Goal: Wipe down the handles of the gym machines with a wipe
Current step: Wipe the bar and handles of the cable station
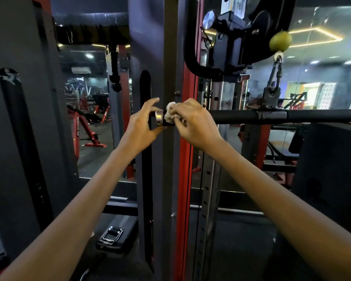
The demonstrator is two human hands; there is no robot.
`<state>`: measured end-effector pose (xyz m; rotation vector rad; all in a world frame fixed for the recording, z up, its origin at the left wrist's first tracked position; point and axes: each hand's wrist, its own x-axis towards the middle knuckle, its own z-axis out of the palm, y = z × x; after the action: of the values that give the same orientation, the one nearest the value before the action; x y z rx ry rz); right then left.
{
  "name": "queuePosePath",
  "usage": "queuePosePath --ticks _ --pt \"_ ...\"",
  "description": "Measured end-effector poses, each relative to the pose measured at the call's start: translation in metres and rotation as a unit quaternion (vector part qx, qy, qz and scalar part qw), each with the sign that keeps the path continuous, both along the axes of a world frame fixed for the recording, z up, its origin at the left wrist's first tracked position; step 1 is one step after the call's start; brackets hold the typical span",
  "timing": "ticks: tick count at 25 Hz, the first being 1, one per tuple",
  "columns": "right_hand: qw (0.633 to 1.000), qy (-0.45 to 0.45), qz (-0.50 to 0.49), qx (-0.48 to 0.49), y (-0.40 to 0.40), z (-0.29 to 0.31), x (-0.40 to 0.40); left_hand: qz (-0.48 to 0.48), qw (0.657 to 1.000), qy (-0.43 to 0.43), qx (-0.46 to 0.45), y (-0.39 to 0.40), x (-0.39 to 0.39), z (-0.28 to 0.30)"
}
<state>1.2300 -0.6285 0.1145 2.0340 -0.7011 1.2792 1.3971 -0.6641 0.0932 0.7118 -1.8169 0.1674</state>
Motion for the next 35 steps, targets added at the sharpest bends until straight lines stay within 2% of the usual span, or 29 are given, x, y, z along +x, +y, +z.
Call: queuePosePath --ticks 2,4,7,10,13,15,18,21,25,27,29,31,33,35 --pt "0.997 0.07 0.003 0.025 -0.001 0.005 0.01 -0.011 1.0 0.009 0.011 0.001 0.0 -0.001" --pt "0.989 0.146 -0.017 0.009 -0.003 0.003 0.013 -0.012 0.999 0.019 0.029 0.002 0.0 -0.002" --pt "0.979 0.195 -0.049 0.015 -0.004 0.0 -0.012 -0.005 1.0 0.009 0.021 0.0 0.001 -0.005" --pt "0.976 0.19 -0.094 0.048 0.008 0.007 -0.059 0.008 1.0 -0.006 0.009 -0.006 0.0 -0.008" --pt "0.978 0.127 -0.139 0.093 0.012 0.017 -0.064 0.021 1.0 -0.006 -0.009 -0.007 -0.006 -0.011" --pt "0.986 0.118 -0.089 0.083 0.008 0.015 -0.035 0.019 1.0 0.002 -0.016 -0.006 -0.009 -0.01" --pt "0.981 0.182 -0.055 0.045 -0.006 -0.003 -0.007 0.007 0.999 0.005 -0.041 -0.007 -0.008 -0.004" --pt "0.979 0.182 -0.073 0.045 -0.005 -0.003 -0.042 0.017 0.999 -0.003 -0.042 -0.005 -0.006 -0.001" --pt "0.978 0.146 -0.116 0.094 0.015 -0.002 -0.109 0.024 1.0 -0.007 -0.011 0.001 -0.008 -0.004" --pt "0.98 0.087 -0.137 0.116 0.022 0.001 -0.127 0.04 0.998 -0.038 0.022 0.005 -0.009 -0.002" --pt "0.981 0.017 -0.145 0.125 0.02 0.005 -0.113 0.091 0.988 -0.12 0.043 0.009 -0.018 0.006" --pt "0.984 0.024 -0.12 0.128 0.017 0.003 -0.077 0.161 0.965 -0.205 0.031 0.012 -0.032 0.017" --pt "0.987 0.072 -0.099 0.102 0.011 -0.007 -0.054 0.199 0.951 -0.236 0.025 0.013 -0.041 0.026" --pt "0.987 0.089 -0.102 0.089 0.008 -0.011 -0.069 0.199 0.945 -0.255 0.038 0.01 -0.042 0.029"
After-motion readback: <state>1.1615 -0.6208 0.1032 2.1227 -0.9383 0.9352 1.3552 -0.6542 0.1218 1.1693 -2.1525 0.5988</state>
